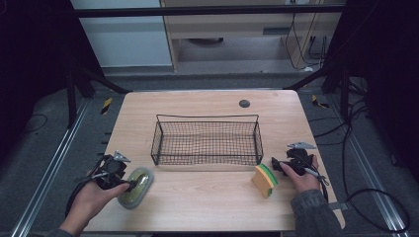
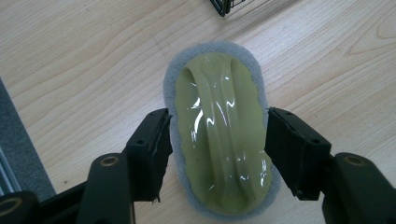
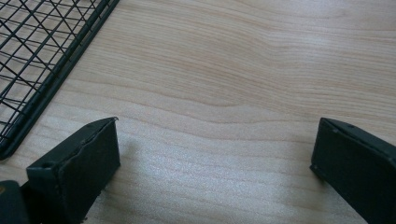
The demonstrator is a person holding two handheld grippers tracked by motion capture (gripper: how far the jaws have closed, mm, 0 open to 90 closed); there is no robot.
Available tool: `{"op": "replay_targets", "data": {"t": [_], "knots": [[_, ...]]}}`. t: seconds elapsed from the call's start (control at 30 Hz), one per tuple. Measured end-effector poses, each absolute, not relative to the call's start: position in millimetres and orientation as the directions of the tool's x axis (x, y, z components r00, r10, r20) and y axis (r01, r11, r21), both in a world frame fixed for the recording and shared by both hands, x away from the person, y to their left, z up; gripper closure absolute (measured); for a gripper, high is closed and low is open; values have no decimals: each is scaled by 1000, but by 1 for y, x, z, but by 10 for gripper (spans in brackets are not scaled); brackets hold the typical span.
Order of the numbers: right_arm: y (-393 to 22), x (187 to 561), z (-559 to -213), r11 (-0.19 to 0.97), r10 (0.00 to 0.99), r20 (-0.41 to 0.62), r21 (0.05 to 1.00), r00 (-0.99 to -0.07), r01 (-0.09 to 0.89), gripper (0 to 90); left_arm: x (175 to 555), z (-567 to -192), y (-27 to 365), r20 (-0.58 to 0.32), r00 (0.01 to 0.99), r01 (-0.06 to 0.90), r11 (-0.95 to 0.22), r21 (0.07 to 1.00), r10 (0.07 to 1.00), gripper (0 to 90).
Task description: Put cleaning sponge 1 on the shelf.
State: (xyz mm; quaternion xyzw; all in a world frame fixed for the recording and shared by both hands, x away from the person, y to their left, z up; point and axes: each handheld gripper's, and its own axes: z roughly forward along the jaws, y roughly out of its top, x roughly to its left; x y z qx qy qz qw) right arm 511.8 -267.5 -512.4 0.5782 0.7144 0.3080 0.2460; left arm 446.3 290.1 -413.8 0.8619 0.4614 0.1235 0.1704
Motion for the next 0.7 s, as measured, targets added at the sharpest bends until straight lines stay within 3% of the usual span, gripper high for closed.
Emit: {"op": "replay_targets", "data": {"t": [0.37, 0.7], "knots": [[-268, 511, -513, 148, 976, 1, 724, -216, 673, 11, 465, -427, 287, 23, 538, 780, -509, 364, 842, 520], [-268, 511, -513, 154, 975, -1, 724, -222, 673, 11, 469, -435, 284, 5, 545, 788, -515, 337, 838, 569]]}}
